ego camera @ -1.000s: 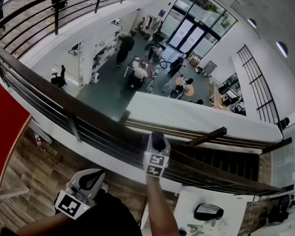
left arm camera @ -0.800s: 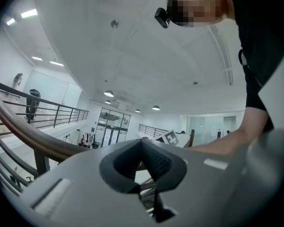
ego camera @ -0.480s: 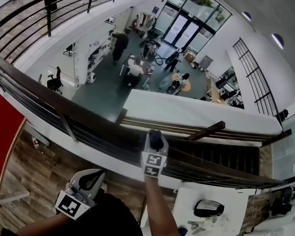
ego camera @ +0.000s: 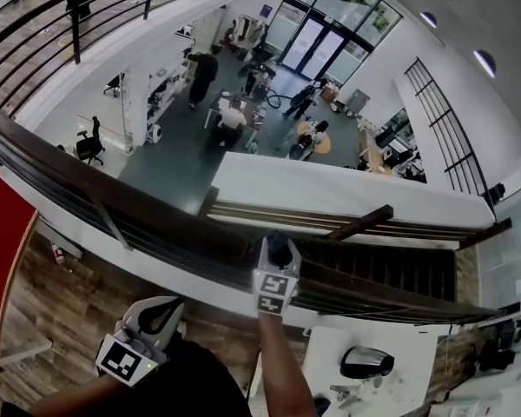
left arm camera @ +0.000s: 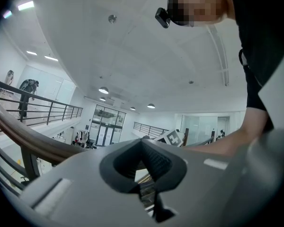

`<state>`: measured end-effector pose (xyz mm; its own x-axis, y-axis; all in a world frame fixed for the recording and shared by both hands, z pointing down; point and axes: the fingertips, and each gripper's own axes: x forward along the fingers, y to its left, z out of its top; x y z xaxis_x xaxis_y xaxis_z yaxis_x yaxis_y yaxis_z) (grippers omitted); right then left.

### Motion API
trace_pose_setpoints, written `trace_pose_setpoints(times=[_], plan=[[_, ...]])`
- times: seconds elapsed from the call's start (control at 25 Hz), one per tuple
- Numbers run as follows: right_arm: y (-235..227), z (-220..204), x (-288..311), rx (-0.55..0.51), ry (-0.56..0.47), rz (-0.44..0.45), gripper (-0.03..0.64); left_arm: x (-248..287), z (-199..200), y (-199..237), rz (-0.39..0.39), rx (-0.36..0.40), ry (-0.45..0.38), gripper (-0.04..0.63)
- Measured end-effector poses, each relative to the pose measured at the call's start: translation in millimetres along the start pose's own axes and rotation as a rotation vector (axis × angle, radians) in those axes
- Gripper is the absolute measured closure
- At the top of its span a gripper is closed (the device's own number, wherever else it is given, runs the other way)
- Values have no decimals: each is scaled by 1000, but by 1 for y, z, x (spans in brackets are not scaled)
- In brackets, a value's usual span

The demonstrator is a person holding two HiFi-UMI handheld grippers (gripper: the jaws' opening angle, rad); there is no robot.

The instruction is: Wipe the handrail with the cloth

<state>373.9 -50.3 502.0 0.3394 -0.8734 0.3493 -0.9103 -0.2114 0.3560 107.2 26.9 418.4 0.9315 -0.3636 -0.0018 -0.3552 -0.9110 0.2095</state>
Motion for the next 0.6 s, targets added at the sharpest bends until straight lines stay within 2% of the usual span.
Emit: trace_pose_setpoints(times=[0.6], plan=[[-37, -26, -14, 43, 17, -61, 495, 14, -2, -12, -42, 28, 13, 595]])
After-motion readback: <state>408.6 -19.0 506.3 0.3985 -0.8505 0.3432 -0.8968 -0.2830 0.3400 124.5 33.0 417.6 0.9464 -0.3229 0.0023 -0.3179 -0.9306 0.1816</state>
